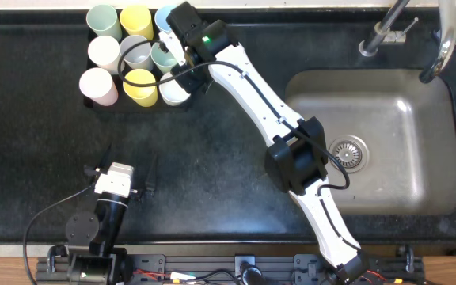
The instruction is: Store Cups
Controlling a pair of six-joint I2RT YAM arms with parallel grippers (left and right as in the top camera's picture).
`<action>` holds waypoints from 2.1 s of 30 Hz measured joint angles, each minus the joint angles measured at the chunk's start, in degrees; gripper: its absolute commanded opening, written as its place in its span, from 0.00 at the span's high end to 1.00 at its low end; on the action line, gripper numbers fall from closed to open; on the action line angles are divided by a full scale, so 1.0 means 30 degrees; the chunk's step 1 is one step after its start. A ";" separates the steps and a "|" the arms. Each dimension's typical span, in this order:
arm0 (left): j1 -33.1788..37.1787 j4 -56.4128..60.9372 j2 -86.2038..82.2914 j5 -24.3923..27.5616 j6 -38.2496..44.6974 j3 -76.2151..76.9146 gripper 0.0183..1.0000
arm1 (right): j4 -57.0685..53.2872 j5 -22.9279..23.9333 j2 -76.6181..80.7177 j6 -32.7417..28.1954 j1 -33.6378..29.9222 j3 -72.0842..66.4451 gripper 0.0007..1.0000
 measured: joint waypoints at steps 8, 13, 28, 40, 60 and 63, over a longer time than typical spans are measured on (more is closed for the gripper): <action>0.0000 0.0000 0.0000 0.0000 0.0000 0.0000 0.00 | -0.0102 0.0095 0.0000 -0.0015 0.0007 0.0000 0.00; 0.0000 0.0000 0.0000 0.0000 0.0000 0.0000 0.00 | -0.0036 0.1027 0.0000 -0.0124 0.0007 0.0000 0.00; 0.0000 0.0000 0.0000 0.0000 0.0000 0.0000 0.00 | -0.0481 0.3869 -0.0051 -0.0044 -0.0430 0.4889 0.00; 0.0000 0.0000 0.0000 0.0000 0.0000 0.0000 0.00 | -0.6623 0.7337 -0.3242 0.0619 -0.3621 0.6331 0.00; 0.0000 -0.0007 -0.0036 0.0000 0.0000 0.0000 0.00 | -0.3934 0.6025 -2.3591 0.1508 -1.2531 -1.4025 0.00; 0.0000 0.0007 -0.0036 0.0007 0.0000 0.0000 0.00 | 0.0415 0.3840 -2.8392 0.1989 -1.4367 -2.0174 0.00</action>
